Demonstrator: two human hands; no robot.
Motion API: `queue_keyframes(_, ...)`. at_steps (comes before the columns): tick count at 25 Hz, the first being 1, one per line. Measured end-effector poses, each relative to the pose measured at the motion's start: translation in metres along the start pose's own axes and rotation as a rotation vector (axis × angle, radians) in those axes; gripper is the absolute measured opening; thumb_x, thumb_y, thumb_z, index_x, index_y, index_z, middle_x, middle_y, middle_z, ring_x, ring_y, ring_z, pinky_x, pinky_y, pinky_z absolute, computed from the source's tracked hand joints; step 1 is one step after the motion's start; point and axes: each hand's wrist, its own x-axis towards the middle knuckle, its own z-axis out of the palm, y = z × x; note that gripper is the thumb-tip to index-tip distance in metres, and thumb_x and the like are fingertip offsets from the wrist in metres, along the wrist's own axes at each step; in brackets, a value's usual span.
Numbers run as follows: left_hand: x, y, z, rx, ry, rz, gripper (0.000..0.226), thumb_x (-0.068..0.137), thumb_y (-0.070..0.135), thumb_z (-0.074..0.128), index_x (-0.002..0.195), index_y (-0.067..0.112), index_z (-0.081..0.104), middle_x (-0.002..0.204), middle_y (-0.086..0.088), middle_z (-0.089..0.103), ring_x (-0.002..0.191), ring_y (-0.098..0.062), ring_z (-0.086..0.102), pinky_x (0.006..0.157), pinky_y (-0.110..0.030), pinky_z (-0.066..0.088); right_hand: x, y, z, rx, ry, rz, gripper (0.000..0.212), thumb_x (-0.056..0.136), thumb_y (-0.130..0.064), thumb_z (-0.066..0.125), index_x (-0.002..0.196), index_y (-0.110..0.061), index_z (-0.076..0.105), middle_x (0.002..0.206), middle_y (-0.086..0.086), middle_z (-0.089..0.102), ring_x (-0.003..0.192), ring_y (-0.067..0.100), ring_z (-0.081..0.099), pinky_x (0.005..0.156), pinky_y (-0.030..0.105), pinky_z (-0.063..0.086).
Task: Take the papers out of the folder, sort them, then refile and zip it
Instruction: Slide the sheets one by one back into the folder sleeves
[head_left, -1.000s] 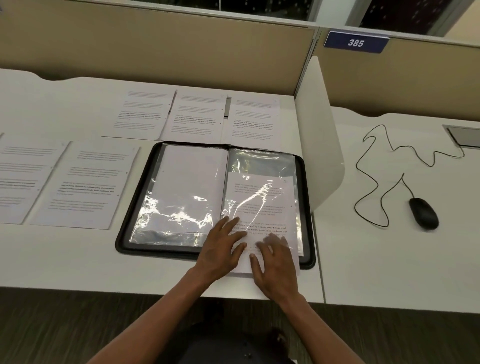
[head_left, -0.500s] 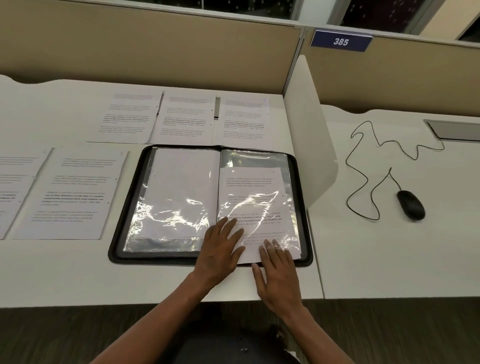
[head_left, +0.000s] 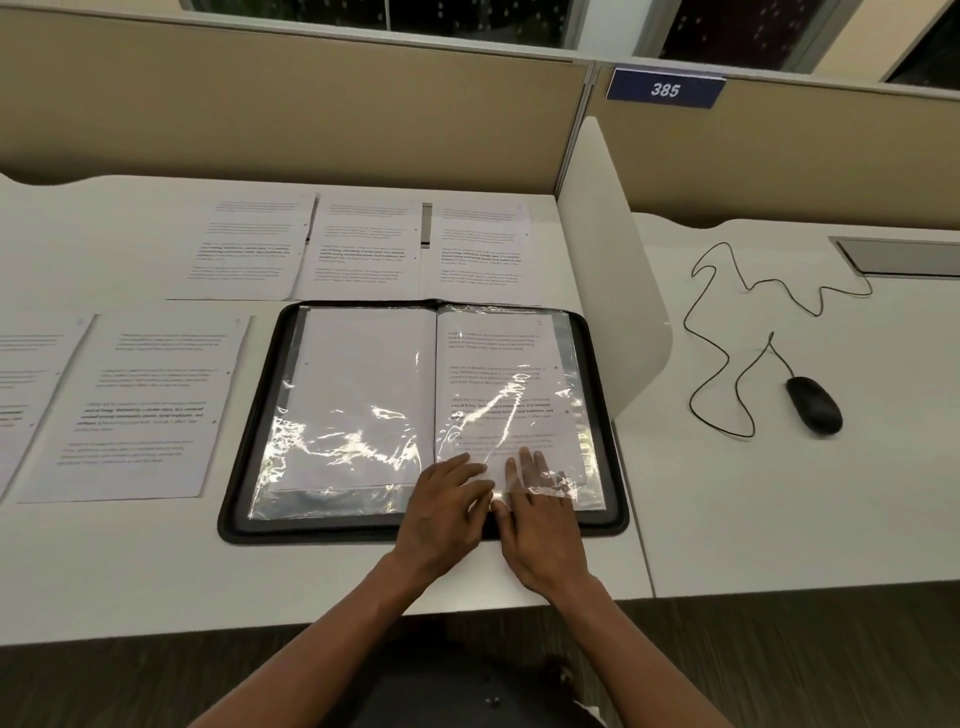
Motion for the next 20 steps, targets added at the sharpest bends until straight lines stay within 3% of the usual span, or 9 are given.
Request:
queue_keyframes(4, -0.002, 0.0, -0.002, -0.056, 0.045, 0.005, 0.02, 0.091, 0.026, 0.064, 0.106, 0.019, 0.076, 0.117, 0.003, 0.071, 0.123, -0.019, 0.058, 0.103, -0.037, 0.045, -0.017, 0.005, 0.004, 0.032, 0.115, -0.033, 0.063, 0.106, -0.05, 0.025, 0.16, -0.018, 0.02, 0.168, 0.001, 0.012, 0.156, 0.018, 0.004, 0.126, 0.046, 0.015)
queue_keyframes(7, -0.003, 0.0, -0.003, -0.06, 0.029, 0.019, 0.022, 0.09, 0.023, 0.067, 0.11, 0.019, 0.075, 0.117, 0.003, 0.07, 0.124, -0.019, 0.057, 0.104, -0.037, 0.045, -0.013, 0.002, 0.004, 0.01, 0.094, -0.013, 0.062, 0.106, -0.049, 0.025, 0.16, -0.019, 0.02, 0.168, 0.0, 0.012, 0.155, 0.018, 0.008, 0.125, 0.046, 0.014)
queue_keyframes(9, -0.002, 0.001, -0.007, -0.072, 0.031, 0.03, 0.022, 0.09, 0.022, 0.067, 0.11, 0.019, 0.075, 0.117, 0.003, 0.07, 0.123, -0.016, 0.056, 0.104, -0.034, 0.043, -0.008, -0.005, 0.0, 0.023, 0.134, -0.021, 0.057, 0.105, -0.044, 0.032, 0.156, -0.017, 0.033, 0.163, 0.003, 0.029, 0.152, 0.02, 0.023, 0.122, 0.046, 0.025)
queue_keyframes(10, -0.002, 0.002, -0.008, -0.088, 0.041, 0.024, 0.021, 0.09, 0.021, 0.068, 0.109, 0.018, 0.075, 0.116, 0.003, 0.07, 0.121, -0.014, 0.056, 0.104, -0.031, 0.043, -0.01, -0.006, -0.003, 0.065, 0.197, -0.052, 0.05, 0.104, -0.039, 0.04, 0.148, -0.016, 0.047, 0.154, 0.004, 0.046, 0.145, 0.021, 0.038, 0.116, 0.045, 0.036)
queue_keyframes(12, -0.003, 0.003, -0.012, -0.145, 0.063, -0.021, 0.019, 0.09, 0.02, 0.068, 0.108, 0.018, 0.075, 0.116, 0.004, 0.069, 0.117, -0.01, 0.056, 0.102, -0.024, 0.042, -0.023, -0.008, -0.013, 0.218, 0.434, -0.051, 0.027, 0.097, -0.032, 0.054, 0.114, -0.017, 0.069, 0.112, 0.001, 0.072, 0.105, 0.017, 0.065, 0.087, 0.033, 0.056)
queue_keyframes(13, -0.003, 0.004, -0.012, -0.176, 0.068, -0.057, 0.019, 0.091, 0.021, 0.067, 0.108, 0.018, 0.075, 0.118, 0.005, 0.069, 0.117, -0.009, 0.057, 0.103, -0.022, 0.042, -0.027, -0.004, -0.02, 0.296, 0.558, 0.025, 0.021, 0.094, -0.034, 0.057, 0.101, -0.018, 0.07, 0.096, -0.002, 0.071, 0.088, 0.014, 0.064, 0.073, 0.023, 0.053)
queue_keyframes(15, -0.004, 0.005, -0.012, -0.239, 0.083, -0.131, 0.018, 0.092, 0.02, 0.067, 0.109, 0.019, 0.075, 0.122, 0.006, 0.067, 0.119, -0.006, 0.057, 0.105, -0.021, 0.044, -0.026, 0.006, -0.041, 0.443, 0.686, 0.284, 0.029, 0.092, -0.044, 0.058, 0.101, -0.018, 0.065, 0.094, -0.003, 0.063, 0.086, 0.013, 0.057, 0.07, 0.018, 0.043)
queue_keyframes(17, -0.005, 0.007, -0.011, -0.33, 0.132, -0.203, 0.017, 0.092, 0.017, 0.068, 0.107, 0.018, 0.075, 0.123, 0.007, 0.067, 0.119, -0.003, 0.058, 0.105, -0.019, 0.043, -0.012, 0.02, -0.052, 0.567, 0.572, 0.501, 0.04, 0.093, -0.051, 0.06, 0.119, -0.02, 0.057, 0.105, 0.0, 0.063, 0.095, 0.018, 0.059, 0.075, 0.028, 0.047)
queue_keyframes(20, -0.008, 0.013, -0.014, -0.454, 0.179, -0.312, 0.017, 0.091, 0.016, 0.07, 0.106, 0.021, 0.076, 0.122, 0.01, 0.068, 0.119, 0.002, 0.058, 0.104, -0.017, 0.043, 0.011, 0.023, -0.061, 0.774, 0.345, 0.587, 0.052, 0.091, -0.046, 0.068, 0.135, -0.027, 0.048, 0.11, 0.001, 0.066, 0.098, 0.021, 0.065, 0.082, 0.036, 0.054)
